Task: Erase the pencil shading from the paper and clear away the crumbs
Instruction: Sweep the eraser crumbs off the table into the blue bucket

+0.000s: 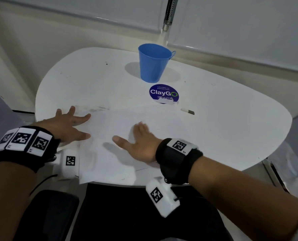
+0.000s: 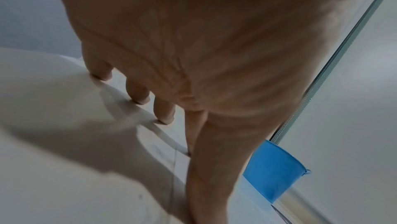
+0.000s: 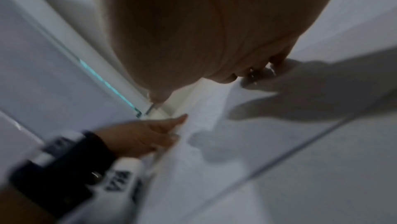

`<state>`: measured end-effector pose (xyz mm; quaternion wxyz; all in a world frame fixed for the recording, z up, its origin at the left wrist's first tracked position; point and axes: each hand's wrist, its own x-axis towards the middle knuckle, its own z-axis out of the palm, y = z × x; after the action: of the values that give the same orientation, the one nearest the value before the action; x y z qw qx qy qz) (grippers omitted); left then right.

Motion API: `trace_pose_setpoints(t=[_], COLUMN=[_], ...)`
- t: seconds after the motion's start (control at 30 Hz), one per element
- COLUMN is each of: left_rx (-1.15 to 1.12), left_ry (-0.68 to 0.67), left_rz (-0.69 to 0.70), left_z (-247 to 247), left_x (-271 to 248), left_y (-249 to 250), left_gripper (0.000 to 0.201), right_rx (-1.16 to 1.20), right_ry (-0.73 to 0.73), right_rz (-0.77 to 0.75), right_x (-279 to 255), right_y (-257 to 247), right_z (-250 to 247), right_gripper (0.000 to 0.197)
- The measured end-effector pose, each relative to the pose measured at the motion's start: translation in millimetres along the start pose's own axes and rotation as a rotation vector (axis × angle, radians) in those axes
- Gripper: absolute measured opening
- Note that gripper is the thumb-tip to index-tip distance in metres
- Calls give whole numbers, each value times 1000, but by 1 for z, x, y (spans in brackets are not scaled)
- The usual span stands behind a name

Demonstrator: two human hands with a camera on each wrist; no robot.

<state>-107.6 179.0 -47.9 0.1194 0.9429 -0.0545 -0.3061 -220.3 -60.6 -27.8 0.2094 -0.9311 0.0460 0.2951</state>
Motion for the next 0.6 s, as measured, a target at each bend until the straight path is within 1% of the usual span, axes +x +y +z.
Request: trace_pose_setpoints(t=[0.03, 0.07, 0.13, 0.2, 0.23, 0.27, 0.3, 0.37, 0.4, 0.43, 0.5, 0.57, 0.6], left_rx=[2, 2, -10, -27, -28, -24, -20, -3, 6, 6, -7, -9, -20], left_ry=[2, 2, -2, -2, -3, -3, -3, 1, 1, -1, -3, -1, -1], left_rz=[0, 2, 6, 6, 6, 6, 7, 6, 5, 5, 7, 9, 10], left_z=[0, 1, 1, 1, 2, 2, 2, 2, 1, 1, 1, 1, 1], left_x=[1, 2, 2, 2, 2, 2, 3, 3, 3, 2, 1, -1, -2], left_y=[-1, -2, -3, -2, -2, -2, -3, -3, -3, -3, -1, 0, 0], left_gripper=[82, 82, 83, 83, 83, 84, 84, 83, 83, 83, 83, 83, 83], right_rx=[34, 63, 84, 7, -46, -84, -97, -48, -12, 17, 18, -32, -73], right_ry=[0, 37, 121, 175, 186, 186, 157, 48, 15, 22, 111, 182, 191], right_rz=[-15, 6, 129, 277, 308, 281, 211, 47, -1, -18, 41, 194, 255], right_x=[-3, -2, 2, 6, 7, 8, 8, 3, 1, 1, 7, 14, 15], right_y=[-1, 6, 35, 62, 63, 57, 45, 13, 2, 0, 17, 45, 53], right_z=[-5, -13, -31, -35, -30, -22, -13, 0, 1, -3, -18, -28, -28], right_gripper=[107, 106, 106, 108, 109, 111, 112, 109, 107, 105, 106, 107, 108])
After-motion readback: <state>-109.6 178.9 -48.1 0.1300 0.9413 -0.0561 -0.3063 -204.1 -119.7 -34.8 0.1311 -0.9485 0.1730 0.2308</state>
